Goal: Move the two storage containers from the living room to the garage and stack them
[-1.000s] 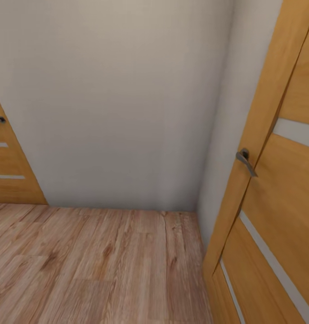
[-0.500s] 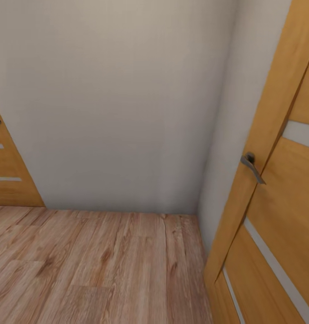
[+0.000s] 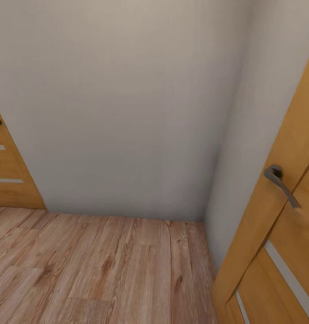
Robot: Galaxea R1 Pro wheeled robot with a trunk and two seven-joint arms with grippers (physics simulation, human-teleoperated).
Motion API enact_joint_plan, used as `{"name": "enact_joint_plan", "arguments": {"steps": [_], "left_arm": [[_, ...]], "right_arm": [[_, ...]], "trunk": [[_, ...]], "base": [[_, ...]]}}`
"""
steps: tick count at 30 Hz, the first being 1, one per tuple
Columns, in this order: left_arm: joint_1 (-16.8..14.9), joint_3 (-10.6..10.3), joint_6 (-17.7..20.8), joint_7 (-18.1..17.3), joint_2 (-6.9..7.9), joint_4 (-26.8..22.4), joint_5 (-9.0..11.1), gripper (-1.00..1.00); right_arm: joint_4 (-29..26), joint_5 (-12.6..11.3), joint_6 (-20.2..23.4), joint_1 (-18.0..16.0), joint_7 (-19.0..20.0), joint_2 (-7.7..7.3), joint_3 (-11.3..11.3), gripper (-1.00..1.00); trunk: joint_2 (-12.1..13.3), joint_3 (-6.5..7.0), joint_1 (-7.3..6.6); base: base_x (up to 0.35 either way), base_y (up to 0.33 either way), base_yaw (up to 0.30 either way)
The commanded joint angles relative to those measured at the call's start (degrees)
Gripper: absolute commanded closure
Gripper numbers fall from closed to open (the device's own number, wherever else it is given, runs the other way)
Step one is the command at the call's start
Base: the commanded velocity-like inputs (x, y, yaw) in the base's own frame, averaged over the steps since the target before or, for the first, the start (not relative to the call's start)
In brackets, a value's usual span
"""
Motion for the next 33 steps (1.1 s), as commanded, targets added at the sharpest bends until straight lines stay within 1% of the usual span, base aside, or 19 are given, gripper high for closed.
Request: {"name": "enact_joint_plan", "arguments": {"steps": [1,6,15,23,33], "left_arm": [[-0.03,-0.07,0.20,0.16,-0.02,-0.03,0.57,-1.00],[-0.03,-0.07,0.20,0.16,-0.03,-0.03,0.57,-1.00],[-0.03,-0.07,0.28,0.16,-0.03,-0.03,0.56,-1.00],[-0.03,-0.07,0.20,0.16,-0.07,-0.03,0.53,-1.00],[-0.03,-0.07,0.20,0.16,0.02,-0.03,0.57,-1.00]], "right_arm": [[0.17,-0.55,-0.30,-0.05,-0.02,0.04,0.48,-1.00],[0.17,-0.55,-0.28,-0.05,0.01,0.04,0.48,-1.00],[0.17,-0.55,-0.28,-0.05,0.04,0.02,0.48,-1.00],[0.17,-0.55,-0.28,-0.05,0.04,0.04,0.48,-1.00],[0.17,-0.55,-0.28,-0.05,0.04,0.04,0.48,-1.00]], "trunk": [[-0.03,-0.05,0.00],[-0.03,-0.05,0.00],[-0.03,-0.05,0.00],[-0.03,-0.05,0.00],[-0.03,-0.05,0.00]], "base": [[0.010,0.000,0.265],[0.003,0.000,0.197],[0.147,0.154,0.014],[0.038,0.027,0.000],[0.273,0.001,0.000]]}}
